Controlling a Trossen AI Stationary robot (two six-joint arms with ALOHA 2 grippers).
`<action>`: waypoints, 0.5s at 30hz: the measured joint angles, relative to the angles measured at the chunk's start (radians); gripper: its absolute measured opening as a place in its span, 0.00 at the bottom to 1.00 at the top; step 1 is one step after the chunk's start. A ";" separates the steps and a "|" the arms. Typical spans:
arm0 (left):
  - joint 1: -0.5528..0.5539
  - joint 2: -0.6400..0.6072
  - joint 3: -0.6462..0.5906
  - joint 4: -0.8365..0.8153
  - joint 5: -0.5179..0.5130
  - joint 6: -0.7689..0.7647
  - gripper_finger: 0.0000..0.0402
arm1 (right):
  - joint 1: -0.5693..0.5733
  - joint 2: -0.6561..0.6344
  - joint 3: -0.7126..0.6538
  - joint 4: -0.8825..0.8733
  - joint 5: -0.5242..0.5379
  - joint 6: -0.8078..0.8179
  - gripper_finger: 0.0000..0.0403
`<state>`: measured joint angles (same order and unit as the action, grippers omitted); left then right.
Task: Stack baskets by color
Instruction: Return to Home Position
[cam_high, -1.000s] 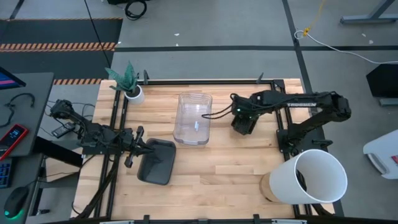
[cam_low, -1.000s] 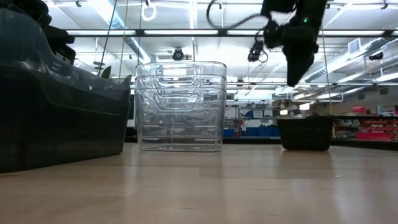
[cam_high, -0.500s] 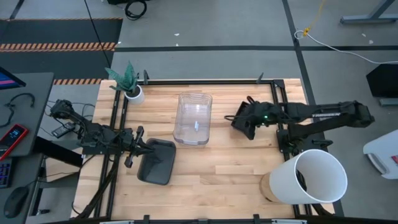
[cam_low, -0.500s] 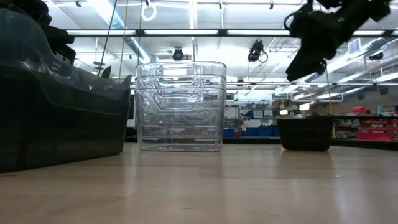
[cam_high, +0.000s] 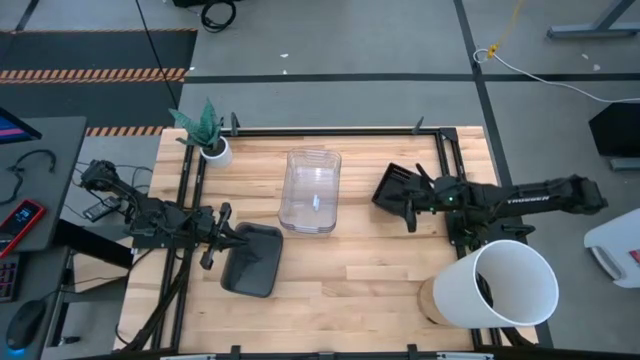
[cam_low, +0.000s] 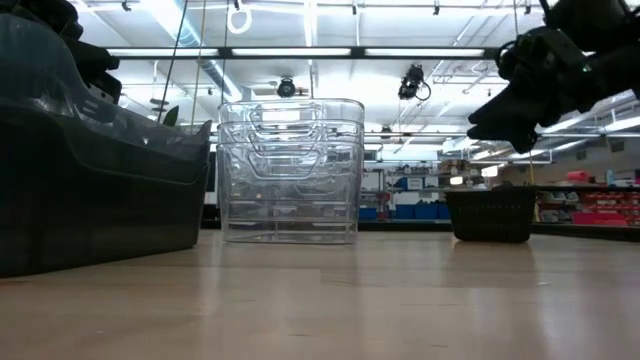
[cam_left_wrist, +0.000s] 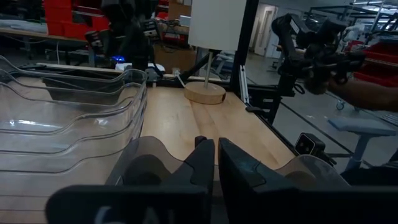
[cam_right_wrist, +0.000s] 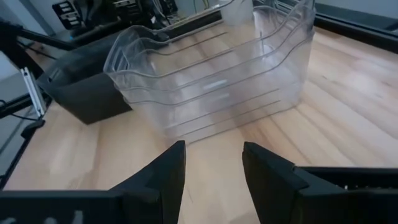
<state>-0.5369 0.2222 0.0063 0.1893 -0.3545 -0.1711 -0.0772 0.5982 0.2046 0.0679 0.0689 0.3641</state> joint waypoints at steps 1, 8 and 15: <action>0.000 0.000 0.000 0.000 0.000 0.000 0.07 | 0.000 -0.009 -0.012 0.009 -0.001 0.004 0.41; 0.000 0.000 0.000 0.000 0.000 0.000 0.09 | 0.000 -0.057 -0.070 0.061 -0.050 0.029 0.41; 0.000 0.000 0.000 0.000 0.000 0.000 0.07 | 0.000 -0.111 -0.107 0.115 -0.063 -0.015 0.41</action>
<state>-0.5369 0.2226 0.0063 0.1892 -0.3544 -0.1710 -0.0772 0.4876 0.0977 0.1832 0.0059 0.3487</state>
